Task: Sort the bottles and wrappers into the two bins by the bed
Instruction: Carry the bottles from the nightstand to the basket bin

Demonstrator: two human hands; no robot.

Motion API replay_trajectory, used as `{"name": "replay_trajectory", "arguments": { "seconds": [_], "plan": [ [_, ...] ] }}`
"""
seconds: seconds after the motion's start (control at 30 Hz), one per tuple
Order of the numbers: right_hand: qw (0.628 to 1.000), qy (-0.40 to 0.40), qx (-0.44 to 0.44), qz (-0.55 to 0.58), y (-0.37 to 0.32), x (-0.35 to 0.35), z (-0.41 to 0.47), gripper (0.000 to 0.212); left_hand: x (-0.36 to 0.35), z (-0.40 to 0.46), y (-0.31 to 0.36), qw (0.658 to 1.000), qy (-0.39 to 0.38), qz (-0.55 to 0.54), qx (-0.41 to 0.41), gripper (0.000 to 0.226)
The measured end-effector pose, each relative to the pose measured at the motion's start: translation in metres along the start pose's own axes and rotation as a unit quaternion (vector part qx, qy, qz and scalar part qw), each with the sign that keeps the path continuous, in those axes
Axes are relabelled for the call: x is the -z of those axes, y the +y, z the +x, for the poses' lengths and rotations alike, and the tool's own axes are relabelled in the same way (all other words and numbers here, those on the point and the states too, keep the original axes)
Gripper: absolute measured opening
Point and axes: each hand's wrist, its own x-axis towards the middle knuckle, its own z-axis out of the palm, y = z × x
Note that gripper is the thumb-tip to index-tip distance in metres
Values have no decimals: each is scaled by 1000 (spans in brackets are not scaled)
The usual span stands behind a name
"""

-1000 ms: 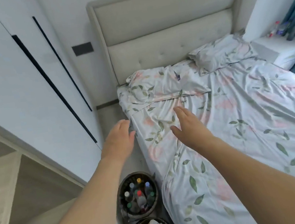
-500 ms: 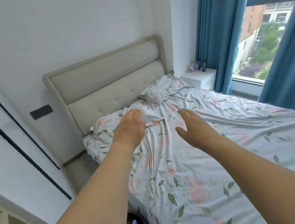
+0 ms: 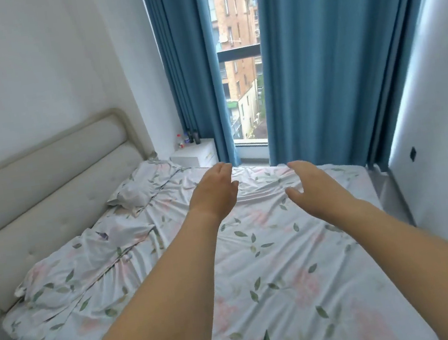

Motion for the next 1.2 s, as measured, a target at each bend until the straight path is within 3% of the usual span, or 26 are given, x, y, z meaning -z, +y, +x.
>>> {"name": "replay_trajectory", "arguments": {
  "seconds": [0.37, 0.6, 0.73, 0.93, 1.2],
  "plan": [
    [991, 59, -116, -33, 258, 174, -88, 60, -109, 69, 307, 991, -13, -55, -119, 33],
    [984, 74, -156, -40, 363, 246, -121, 61, -148, 110, 449, 981, -10, -72, -180, 33],
    [982, 94, -159, -29, 398, 270, -114, 60, -161, 130, 489, 978, -7, -55, -200, 33],
    [982, 100, -162, -13, 439, 286, -84, 59, -182, 169, 496, 983, -18, -35, -180, 32],
    [984, 78, -157, -21, 516, 288, 21, 59, -258, 274, 508, 986, -29, -51, -156, 33]
  ]
}}
